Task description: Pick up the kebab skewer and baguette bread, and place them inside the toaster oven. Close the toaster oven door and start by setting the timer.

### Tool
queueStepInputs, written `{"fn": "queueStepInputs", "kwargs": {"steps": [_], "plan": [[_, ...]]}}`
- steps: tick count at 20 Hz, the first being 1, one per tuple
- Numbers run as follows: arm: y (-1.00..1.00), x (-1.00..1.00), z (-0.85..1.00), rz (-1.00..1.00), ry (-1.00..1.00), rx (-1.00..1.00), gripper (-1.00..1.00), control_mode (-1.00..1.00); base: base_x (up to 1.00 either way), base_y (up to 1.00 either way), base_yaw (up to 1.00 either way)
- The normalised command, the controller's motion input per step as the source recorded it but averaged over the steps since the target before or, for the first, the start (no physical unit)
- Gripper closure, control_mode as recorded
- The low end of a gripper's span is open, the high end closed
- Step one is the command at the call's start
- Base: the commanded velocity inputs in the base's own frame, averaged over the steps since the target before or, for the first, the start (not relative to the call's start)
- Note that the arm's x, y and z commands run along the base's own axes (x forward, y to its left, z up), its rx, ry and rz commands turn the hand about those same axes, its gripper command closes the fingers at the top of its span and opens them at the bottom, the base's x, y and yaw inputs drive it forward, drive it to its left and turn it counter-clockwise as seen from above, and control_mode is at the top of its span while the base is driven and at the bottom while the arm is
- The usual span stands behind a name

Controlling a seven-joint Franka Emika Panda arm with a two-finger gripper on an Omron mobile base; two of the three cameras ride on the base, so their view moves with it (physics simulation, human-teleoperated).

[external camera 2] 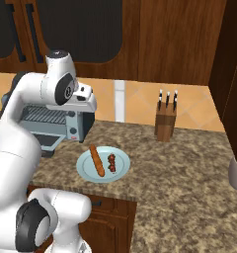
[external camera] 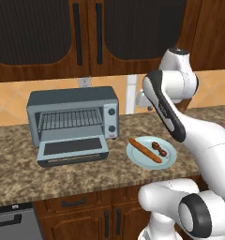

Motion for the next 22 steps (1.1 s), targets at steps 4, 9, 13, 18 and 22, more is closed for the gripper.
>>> {"fn": "queueStepInputs", "kwargs": {"steps": [4, 9, 13, 18, 22], "plan": [[0.15, -0.41, -0.09, -0.01, -0.24, 0.00, -1.00, -1.00, 0.00, 0.00, 0.00], [0.86, -0.37, -0.05, 0.00, -0.46, 0.02, -1.00, -1.00, 0.00, 0.00, 0.00], [1.00, -0.01, 0.00, 0.00, -0.29, 0.02, -1.00, -1.00, 0.00, 0.00, 0.00], [0.90, -0.04, 0.01, -0.05, -0.20, 0.03, -1.00, -1.00, 0.00, 0.00, 0.00], [0.40, 0.17, 0.00, -0.01, -0.16, 0.01, -1.00, -1.00, 0.00, 0.00, 0.00]]}}
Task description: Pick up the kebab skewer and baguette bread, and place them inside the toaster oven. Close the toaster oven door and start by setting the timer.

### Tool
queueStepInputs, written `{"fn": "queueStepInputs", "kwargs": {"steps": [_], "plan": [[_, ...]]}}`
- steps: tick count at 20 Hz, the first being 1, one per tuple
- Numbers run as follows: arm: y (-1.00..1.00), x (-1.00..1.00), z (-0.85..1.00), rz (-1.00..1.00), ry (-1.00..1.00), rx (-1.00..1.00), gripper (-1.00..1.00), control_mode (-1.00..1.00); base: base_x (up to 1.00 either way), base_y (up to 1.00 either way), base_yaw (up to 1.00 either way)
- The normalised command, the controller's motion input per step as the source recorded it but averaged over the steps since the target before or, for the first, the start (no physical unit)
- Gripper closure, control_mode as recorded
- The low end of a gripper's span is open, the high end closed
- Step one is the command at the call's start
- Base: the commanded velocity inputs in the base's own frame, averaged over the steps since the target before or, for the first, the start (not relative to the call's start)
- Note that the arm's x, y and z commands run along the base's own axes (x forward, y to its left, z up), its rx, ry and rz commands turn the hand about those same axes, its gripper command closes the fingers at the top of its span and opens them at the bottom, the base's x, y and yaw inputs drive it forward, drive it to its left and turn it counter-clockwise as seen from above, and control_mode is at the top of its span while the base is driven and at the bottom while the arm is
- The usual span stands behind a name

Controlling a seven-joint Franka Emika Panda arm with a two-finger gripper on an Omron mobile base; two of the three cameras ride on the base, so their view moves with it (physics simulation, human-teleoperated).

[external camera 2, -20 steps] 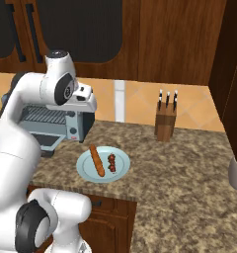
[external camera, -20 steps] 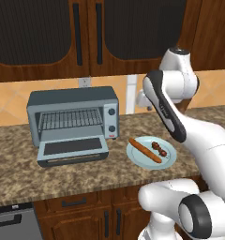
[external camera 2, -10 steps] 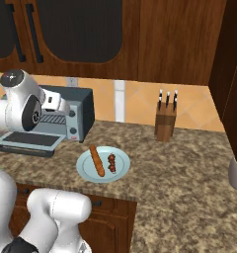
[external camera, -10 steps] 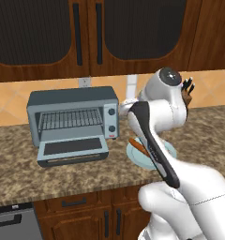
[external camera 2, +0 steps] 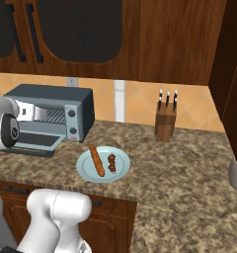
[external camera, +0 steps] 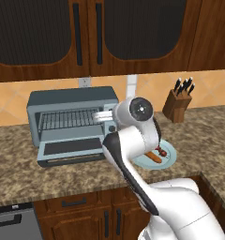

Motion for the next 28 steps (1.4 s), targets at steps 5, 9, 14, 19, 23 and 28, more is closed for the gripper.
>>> {"fn": "queueStepInputs", "kwargs": {"steps": [5, 9, 14, 19, 23, 28], "plan": [[0.27, 0.26, -0.11, 0.00, -0.10, 0.01, -1.00, -1.00, 0.00, 0.00, 0.00], [0.36, -0.28, -0.39, 0.00, 0.00, 0.06, -1.00, -1.00, 0.00, 0.00, 0.00], [0.10, 0.38, -0.13, 0.00, -0.12, 0.02, -1.00, -1.00, 0.00, 0.00, 0.00], [0.21, 0.34, -0.13, 0.00, -0.06, 0.03, -1.00, -1.00, 0.00, 0.00, 0.00], [0.64, 0.26, -0.12, 0.00, -0.01, 0.00, -1.00, -1.00, 0.00, 0.00, 0.00], [0.13, 0.39, -0.03, 0.00, -0.04, 0.00, -1.00, -1.00, 0.00, 0.00, 0.00]]}}
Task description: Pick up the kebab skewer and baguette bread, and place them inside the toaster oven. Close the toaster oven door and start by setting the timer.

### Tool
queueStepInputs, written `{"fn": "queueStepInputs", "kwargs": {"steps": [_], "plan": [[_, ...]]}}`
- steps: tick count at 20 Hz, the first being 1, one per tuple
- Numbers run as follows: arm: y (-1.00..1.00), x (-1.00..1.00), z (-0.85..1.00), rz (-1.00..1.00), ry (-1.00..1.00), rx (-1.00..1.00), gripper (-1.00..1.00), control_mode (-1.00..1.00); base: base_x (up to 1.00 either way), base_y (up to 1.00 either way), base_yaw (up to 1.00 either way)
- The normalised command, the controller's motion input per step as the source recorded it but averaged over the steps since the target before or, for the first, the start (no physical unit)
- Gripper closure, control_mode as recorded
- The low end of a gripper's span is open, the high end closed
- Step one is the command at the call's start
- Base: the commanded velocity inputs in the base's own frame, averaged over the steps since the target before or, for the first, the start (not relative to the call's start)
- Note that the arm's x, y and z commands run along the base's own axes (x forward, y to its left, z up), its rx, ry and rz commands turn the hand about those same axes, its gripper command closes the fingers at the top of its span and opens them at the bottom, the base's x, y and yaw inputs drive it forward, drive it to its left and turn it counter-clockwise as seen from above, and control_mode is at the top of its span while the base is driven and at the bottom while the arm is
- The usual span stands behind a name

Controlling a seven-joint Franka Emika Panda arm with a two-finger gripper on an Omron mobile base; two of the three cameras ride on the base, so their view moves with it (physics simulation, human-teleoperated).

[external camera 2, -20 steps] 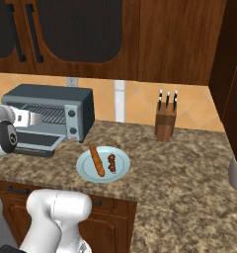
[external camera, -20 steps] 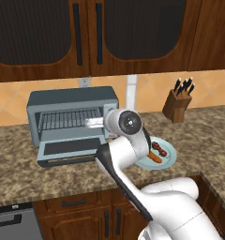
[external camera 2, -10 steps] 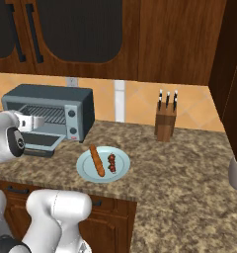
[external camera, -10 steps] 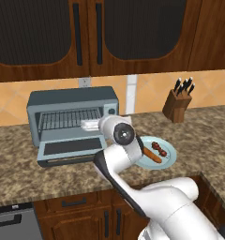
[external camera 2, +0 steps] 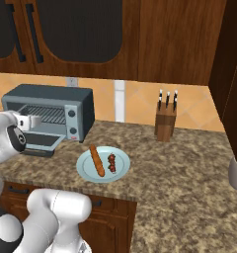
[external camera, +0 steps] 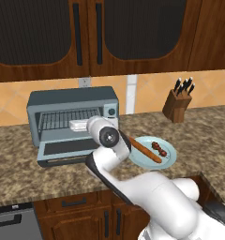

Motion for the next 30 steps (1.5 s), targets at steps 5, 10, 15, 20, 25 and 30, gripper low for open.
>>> {"fn": "queueStepInputs", "kwargs": {"steps": [5, 10, 15, 20, 25, 30], "plan": [[0.19, 0.11, -0.13, 0.00, -0.02, 0.00, -1.00, -1.00, 0.00, 0.00, 0.00], [0.05, -0.01, -0.10, 0.00, 0.00, 0.00, -1.00, -1.00, 0.00, 0.00, 0.00], [0.00, 0.02, -0.16, 0.00, 0.02, 0.04, -1.00, -1.00, 0.00, 0.00, 0.00], [0.01, 0.26, -0.04, 0.00, 0.01, 0.03, -1.00, -1.00, 0.00, 0.00, 0.00], [0.00, 0.34, -0.08, 0.00, 0.01, 0.00, -1.00, -1.00, 0.00, 0.00, 0.00], [0.05, 0.27, -0.01, 0.00, 0.05, 0.00, -1.00, -1.00, 0.00, 0.00, 0.00]]}}
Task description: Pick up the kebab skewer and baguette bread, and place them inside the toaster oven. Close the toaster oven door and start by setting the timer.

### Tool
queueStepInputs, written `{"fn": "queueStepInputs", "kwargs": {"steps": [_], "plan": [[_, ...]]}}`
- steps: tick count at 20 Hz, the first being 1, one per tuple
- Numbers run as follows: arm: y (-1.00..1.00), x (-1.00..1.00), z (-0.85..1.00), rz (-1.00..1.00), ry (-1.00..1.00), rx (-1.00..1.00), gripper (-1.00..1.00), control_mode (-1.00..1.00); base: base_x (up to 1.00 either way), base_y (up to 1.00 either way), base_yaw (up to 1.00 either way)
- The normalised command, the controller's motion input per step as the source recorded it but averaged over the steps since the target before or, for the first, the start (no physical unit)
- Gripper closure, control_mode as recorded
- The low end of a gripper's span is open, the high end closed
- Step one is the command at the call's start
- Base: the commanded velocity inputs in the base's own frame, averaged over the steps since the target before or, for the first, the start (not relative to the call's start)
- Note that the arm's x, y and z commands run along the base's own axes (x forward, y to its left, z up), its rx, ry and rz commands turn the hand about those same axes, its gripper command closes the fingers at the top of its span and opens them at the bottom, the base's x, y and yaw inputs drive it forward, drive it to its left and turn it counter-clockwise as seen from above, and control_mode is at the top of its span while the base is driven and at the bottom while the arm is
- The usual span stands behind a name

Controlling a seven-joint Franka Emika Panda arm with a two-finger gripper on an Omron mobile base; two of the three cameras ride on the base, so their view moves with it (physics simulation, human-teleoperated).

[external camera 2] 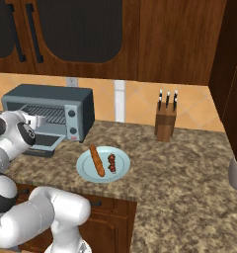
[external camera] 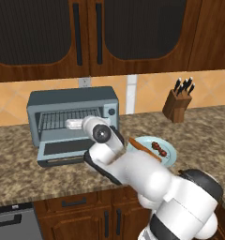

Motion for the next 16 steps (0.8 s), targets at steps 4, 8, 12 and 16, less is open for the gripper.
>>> {"fn": "queueStepInputs", "kwargs": {"steps": [4, 8, 12, 16], "plan": [[0.10, 0.02, -0.15, 0.00, 0.12, 0.00, -1.00, -1.00, 0.00, 0.00, 0.00], [0.08, 0.01, -0.16, -0.01, 0.12, 0.00, -1.00, -1.00, 0.00, 0.00, 0.00], [0.04, 0.29, -0.06, -0.07, 0.00, 0.00, -1.00, -1.00, 0.00, 0.00, 0.00], [0.13, 0.26, -0.07, -0.08, 0.00, 0.00, -1.00, -1.00, 0.00, 0.00, 0.00]]}}
